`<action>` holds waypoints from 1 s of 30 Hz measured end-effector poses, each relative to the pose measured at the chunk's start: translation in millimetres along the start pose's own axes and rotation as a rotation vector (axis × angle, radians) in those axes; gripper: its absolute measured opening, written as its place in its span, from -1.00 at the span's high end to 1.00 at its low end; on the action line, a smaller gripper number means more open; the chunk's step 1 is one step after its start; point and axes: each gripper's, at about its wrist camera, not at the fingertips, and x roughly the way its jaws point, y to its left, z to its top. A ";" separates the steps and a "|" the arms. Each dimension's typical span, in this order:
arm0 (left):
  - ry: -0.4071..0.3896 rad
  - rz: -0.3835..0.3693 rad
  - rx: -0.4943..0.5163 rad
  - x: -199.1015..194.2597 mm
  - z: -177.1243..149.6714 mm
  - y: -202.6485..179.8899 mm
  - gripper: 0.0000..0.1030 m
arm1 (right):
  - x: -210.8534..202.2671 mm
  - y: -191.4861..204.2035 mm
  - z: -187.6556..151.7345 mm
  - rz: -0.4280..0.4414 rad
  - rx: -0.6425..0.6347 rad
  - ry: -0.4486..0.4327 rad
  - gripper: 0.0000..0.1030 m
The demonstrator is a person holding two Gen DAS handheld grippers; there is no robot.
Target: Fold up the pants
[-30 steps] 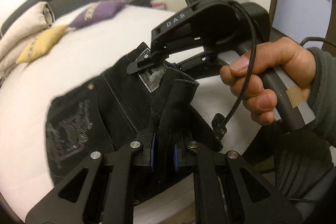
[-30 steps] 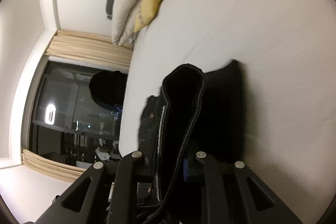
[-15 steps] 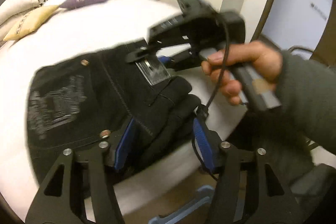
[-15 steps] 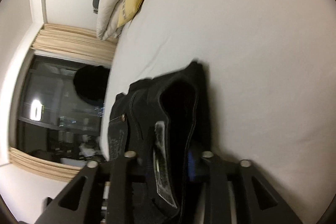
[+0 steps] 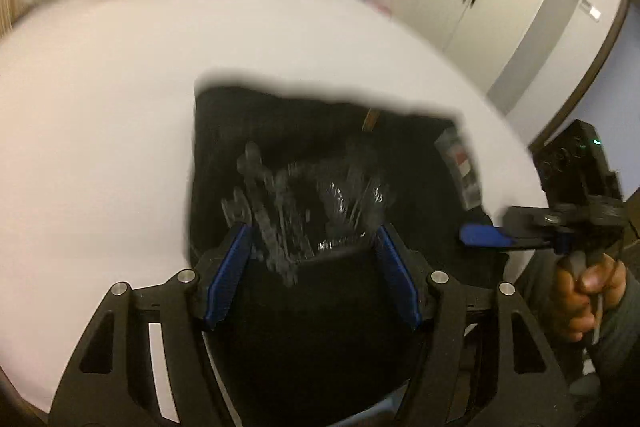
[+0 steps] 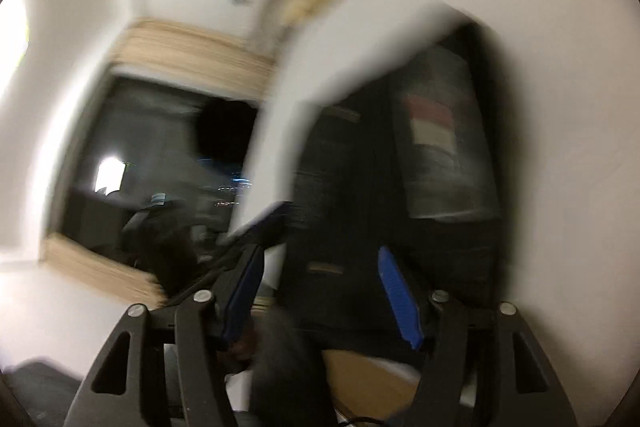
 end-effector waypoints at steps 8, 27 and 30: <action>-0.073 0.036 0.012 -23.5 -9.0 -3.2 -0.24 | -51.9 -25.8 -9.7 -0.037 0.039 -0.071 0.91; 0.038 0.208 -0.022 1.6 3.7 -5.2 -0.25 | 101.5 9.1 136.9 -0.028 0.117 0.122 0.49; 0.040 0.216 -0.019 3.0 5.3 -6.8 -0.26 | 92.1 7.6 138.2 -0.044 0.118 0.089 0.61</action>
